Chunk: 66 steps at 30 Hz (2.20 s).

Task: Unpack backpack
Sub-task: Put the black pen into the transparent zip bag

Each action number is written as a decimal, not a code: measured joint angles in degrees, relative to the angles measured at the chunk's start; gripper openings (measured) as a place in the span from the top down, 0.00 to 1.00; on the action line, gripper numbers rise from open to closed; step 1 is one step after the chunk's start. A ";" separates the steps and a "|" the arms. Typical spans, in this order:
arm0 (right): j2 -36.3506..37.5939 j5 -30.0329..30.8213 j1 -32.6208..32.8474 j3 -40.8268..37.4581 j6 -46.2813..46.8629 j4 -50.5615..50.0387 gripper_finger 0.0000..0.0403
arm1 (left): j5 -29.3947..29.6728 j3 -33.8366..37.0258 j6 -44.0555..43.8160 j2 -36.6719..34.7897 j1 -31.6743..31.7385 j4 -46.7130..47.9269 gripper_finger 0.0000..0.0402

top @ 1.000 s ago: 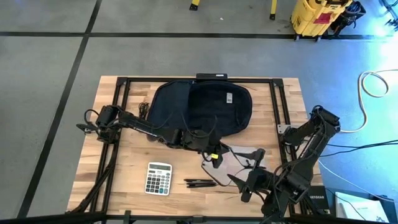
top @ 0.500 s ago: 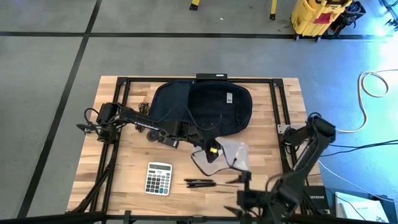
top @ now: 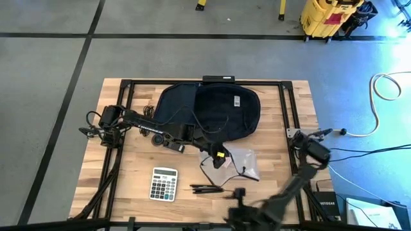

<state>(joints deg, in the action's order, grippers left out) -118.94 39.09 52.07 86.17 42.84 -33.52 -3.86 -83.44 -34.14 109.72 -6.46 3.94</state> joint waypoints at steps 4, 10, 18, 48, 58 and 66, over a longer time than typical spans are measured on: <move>-3.19 -0.76 -4.85 -0.07 -5.67 3.42 0.12 | -0.24 0.00 -0.19 -0.01 -0.54 0.12 1.00; -6.84 -5.16 -6.84 -0.29 -11.81 8.46 0.22 | -0.22 0.00 1.16 -0.01 0.13 1.93 1.00; -6.38 -6.08 -7.35 -4.06 -10.45 12.55 0.30 | -0.46 0.00 1.54 -0.01 0.57 2.15 1.00; -5.63 -15.89 -14.70 -5.74 -21.09 18.92 0.53 | -0.41 0.02 2.60 -0.01 0.40 3.24 1.00; -5.38 -20.93 -14.71 -7.46 -17.58 20.78 0.57 | -0.46 0.02 2.69 -0.01 0.40 3.23 1.00; -5.51 -21.73 -14.62 -7.48 -17.58 20.42 0.71 | -0.63 0.02 2.67 -0.01 0.40 3.24 1.00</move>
<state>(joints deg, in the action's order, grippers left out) -124.44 17.36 37.45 78.70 25.26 -13.10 -4.49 -83.42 -31.46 109.71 -6.07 7.18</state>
